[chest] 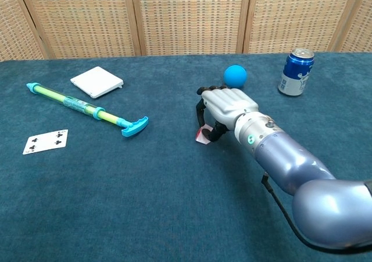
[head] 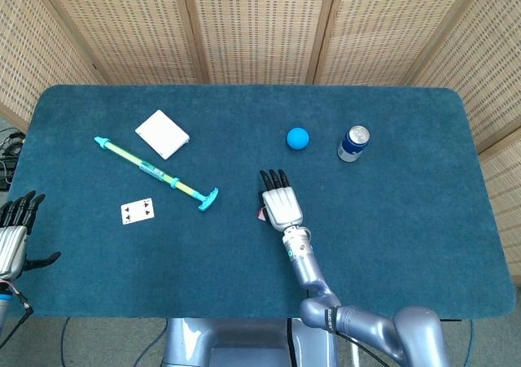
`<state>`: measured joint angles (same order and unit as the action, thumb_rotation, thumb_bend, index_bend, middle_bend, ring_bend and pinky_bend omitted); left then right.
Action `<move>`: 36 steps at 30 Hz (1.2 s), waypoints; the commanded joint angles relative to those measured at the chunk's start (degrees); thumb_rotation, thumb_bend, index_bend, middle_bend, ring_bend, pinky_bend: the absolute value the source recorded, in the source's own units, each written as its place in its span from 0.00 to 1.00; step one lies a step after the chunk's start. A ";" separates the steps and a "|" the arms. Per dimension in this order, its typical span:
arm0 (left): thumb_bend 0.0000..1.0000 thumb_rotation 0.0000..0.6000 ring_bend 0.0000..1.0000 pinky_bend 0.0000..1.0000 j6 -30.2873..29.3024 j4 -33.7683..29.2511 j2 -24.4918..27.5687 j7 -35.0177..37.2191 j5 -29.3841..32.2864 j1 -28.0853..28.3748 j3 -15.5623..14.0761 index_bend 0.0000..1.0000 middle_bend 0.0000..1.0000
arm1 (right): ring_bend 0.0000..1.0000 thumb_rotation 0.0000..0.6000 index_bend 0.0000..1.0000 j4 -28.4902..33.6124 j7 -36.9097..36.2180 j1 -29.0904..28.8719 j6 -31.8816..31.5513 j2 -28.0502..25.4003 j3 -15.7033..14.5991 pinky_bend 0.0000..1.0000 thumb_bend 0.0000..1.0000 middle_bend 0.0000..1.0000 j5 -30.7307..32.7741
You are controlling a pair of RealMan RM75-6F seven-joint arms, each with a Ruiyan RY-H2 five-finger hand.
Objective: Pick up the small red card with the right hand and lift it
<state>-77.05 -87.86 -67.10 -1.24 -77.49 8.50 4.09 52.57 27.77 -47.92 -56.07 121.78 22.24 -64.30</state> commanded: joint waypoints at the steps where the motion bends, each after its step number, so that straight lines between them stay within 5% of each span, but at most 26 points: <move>1: 0.08 1.00 0.00 0.00 0.16 0.08 -0.06 -0.01 0.19 0.05 0.05 0.00 0.00 | 0.00 1.00 0.71 -1.77 -0.32 -1.34 1.00 0.41 1.17 0.03 0.59 0.15 0.82; 22: 0.07 1.00 0.00 0.00 1.07 0.82 -0.61 -0.78 1.22 0.41 0.21 0.00 0.00 | 0.00 1.00 0.71 -8.69 -4.48 -6.57 2.28 -0.94 4.12 0.03 0.59 0.15 1.85; 32: 0.08 1.00 0.00 0.00 0.52 0.55 -0.38 -0.57 1.08 0.26 0.34 0.00 0.00 | 0.00 1.00 0.71 5.33 -1.88 -3.00 -4.27 -8.69 4.49 0.03 0.59 0.15 1.54; 36: 0.08 1.00 0.00 0.00 -0.22 0.00 -0.09 -0.49 0.44 0.01 0.22 0.00 0.00 | 0.00 1.00 0.70 17.47 -0.97 1.62 -7.66 -14.74 3.79 0.03 0.58 0.15 2.33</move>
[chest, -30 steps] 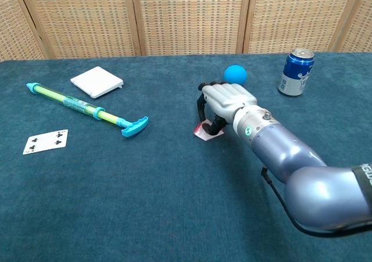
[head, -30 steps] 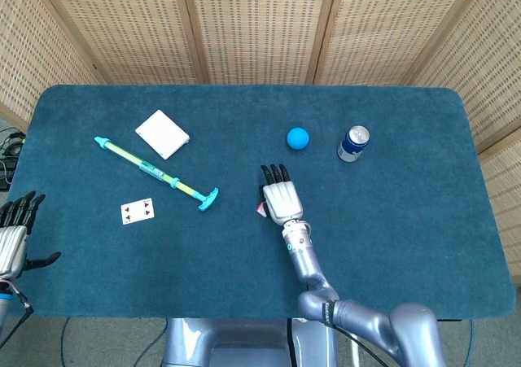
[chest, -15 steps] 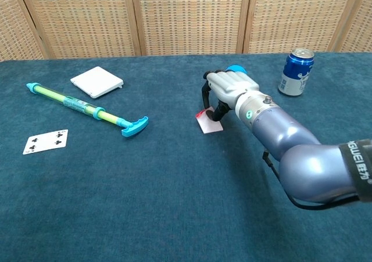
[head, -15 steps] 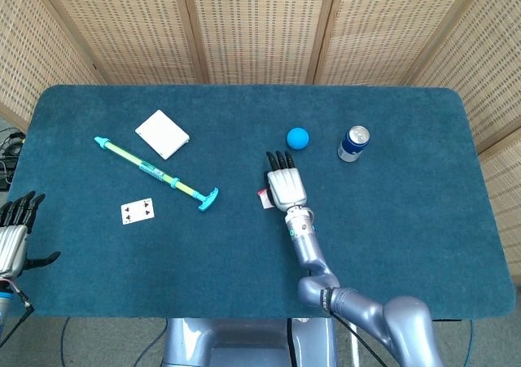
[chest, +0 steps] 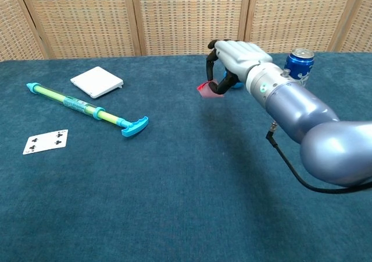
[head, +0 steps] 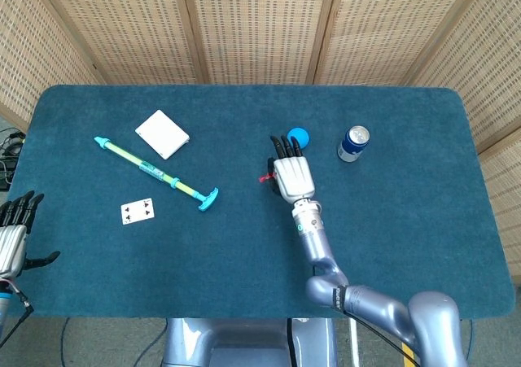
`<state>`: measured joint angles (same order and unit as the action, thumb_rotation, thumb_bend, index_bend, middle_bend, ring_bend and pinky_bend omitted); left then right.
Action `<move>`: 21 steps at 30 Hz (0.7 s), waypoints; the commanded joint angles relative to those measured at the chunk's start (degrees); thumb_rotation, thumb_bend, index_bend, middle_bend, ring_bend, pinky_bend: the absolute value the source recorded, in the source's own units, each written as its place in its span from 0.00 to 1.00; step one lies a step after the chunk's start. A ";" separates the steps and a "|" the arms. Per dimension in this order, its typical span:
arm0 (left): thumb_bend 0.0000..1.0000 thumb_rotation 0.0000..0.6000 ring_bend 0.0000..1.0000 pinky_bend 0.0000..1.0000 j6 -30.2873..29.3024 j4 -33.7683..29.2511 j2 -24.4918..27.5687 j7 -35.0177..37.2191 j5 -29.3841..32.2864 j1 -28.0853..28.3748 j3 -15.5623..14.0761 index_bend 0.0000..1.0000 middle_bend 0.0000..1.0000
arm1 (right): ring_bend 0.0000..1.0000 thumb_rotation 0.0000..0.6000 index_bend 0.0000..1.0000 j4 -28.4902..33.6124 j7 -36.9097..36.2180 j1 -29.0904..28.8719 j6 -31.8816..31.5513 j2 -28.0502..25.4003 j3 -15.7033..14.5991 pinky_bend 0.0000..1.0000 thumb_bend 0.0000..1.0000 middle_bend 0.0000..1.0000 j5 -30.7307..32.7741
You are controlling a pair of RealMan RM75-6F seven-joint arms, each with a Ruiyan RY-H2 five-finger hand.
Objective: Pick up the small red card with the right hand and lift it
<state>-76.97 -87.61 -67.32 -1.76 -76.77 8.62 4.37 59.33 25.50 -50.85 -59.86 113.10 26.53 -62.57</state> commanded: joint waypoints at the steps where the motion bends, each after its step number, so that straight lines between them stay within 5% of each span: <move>1: 0.08 1.00 0.00 0.00 -0.49 -0.42 0.19 0.04 -0.48 -0.18 -0.13 0.00 0.00 | 0.00 1.00 0.70 13.55 1.04 5.74 -4.47 -7.48 -0.72 0.03 0.58 0.15 0.92; 9: 0.07 1.00 0.00 0.00 -2.05 -1.46 0.34 -0.08 -2.81 -0.52 -0.80 0.00 0.00 | 0.00 1.00 0.70 32.96 -8.03 16.42 -7.90 -18.53 -4.60 0.03 0.58 0.16 1.12; 21: 0.08 1.00 0.00 0.00 -3.15 -1.88 0.10 0.22 -4.52 -0.91 -1.43 0.00 0.00 | 0.00 1.00 0.70 50.71 -18.51 26.85 -14.65 -27.00 -13.94 0.03 0.59 0.16 -8.10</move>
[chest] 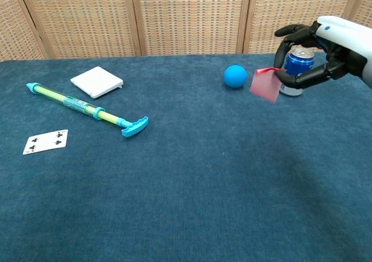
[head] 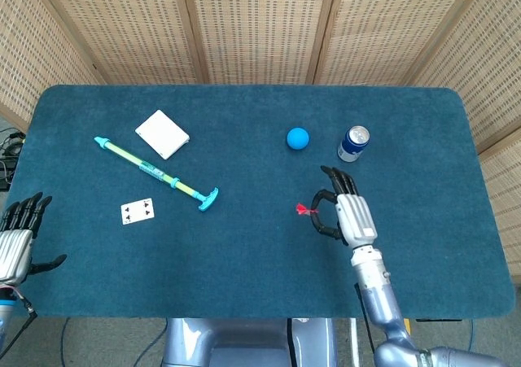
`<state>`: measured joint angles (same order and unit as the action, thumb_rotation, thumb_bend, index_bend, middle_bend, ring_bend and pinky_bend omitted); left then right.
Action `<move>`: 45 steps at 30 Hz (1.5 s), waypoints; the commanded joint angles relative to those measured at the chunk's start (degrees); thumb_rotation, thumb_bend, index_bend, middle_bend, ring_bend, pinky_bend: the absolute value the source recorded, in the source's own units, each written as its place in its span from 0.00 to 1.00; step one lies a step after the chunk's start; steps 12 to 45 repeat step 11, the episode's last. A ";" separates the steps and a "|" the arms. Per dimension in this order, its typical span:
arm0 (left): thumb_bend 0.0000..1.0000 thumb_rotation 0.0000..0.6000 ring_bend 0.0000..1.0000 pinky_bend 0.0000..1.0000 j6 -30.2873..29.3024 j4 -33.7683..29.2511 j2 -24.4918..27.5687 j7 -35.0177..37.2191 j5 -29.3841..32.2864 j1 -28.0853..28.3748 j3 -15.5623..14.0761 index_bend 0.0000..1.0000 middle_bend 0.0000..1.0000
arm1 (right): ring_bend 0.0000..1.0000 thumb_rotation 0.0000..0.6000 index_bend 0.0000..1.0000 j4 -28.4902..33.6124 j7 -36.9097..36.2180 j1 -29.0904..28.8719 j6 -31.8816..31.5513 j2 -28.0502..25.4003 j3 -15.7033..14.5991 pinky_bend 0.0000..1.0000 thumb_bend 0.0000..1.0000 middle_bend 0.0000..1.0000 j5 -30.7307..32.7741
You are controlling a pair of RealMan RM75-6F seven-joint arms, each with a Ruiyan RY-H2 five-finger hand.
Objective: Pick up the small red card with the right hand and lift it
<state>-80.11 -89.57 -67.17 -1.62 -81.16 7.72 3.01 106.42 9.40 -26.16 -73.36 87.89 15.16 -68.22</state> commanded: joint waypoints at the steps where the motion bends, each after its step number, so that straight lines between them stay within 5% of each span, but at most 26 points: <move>1: 0.08 1.00 0.00 0.00 -0.11 0.14 -0.10 0.20 -0.34 -0.02 -0.12 0.00 0.00 | 0.00 1.00 0.70 4.93 -3.31 2.77 -1.35 -2.30 -3.43 0.03 0.59 0.16 -3.39; 11: 0.08 1.00 0.00 0.00 -1.88 -0.47 0.45 1.46 -2.68 -0.55 -0.70 0.00 0.00 | 0.00 1.00 0.70 12.89 -10.09 8.08 -3.86 -4.86 -13.63 0.03 0.59 0.16 -15.43; 45: 0.08 1.00 0.00 0.00 -1.88 -0.47 0.45 1.46 -2.68 -0.55 -0.70 0.00 0.00 | 0.00 1.00 0.70 12.89 -10.09 8.08 -3.86 -4.86 -13.63 0.03 0.59 0.16 -15.43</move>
